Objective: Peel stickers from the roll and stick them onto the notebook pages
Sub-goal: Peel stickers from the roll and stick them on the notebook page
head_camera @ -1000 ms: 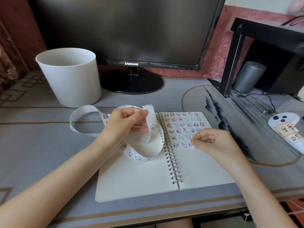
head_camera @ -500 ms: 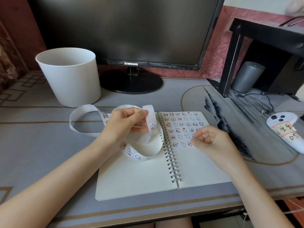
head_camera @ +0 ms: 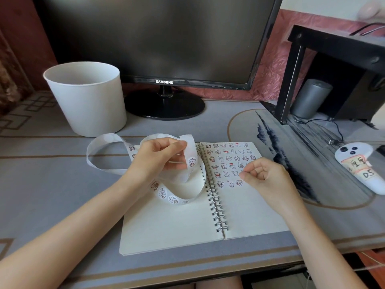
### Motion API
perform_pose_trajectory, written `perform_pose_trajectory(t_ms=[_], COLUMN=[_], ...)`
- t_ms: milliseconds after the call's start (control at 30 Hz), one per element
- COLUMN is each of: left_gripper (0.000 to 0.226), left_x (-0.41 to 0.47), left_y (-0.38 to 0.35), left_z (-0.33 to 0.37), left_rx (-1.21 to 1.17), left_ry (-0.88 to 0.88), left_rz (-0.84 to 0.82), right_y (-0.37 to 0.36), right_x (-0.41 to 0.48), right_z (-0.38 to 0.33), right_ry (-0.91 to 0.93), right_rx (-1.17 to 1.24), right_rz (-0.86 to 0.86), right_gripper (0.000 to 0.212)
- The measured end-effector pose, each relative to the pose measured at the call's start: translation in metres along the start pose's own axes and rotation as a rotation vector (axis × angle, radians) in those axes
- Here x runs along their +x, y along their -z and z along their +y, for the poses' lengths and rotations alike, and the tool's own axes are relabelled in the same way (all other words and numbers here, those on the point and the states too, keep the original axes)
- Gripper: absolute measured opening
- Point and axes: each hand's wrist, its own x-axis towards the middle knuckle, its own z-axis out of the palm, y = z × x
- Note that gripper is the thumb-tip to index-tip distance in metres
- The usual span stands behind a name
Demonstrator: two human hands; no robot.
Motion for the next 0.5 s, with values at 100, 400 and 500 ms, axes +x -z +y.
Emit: perform_pose_trajectory(t_ms=[100,400,500], left_gripper=[0.019,0.018,0.019], left_x=[0.0008,0.0007,0.0004], left_y=[0.0006,0.0006,0.0012], left_z=[-0.0007,0.0001,-0.0009], left_rx=[0.006,0.001,0.009], left_ry=[0.006,0.013,0.011], left_rz=[-0.006,-0.01,-0.005], right_y=[0.0012,0.0057,0.0069], right_x=[-0.0004,-0.0044,-0.0075], right_z=[0.0024,0.0006,-0.0014], right_ry=[-0.003,-0.027,-0.046], right_rx=[0.051,0.107,0.14], right_rz=[0.003,-0.064,-0.111], right_gripper=[0.016,0.017,0.02])
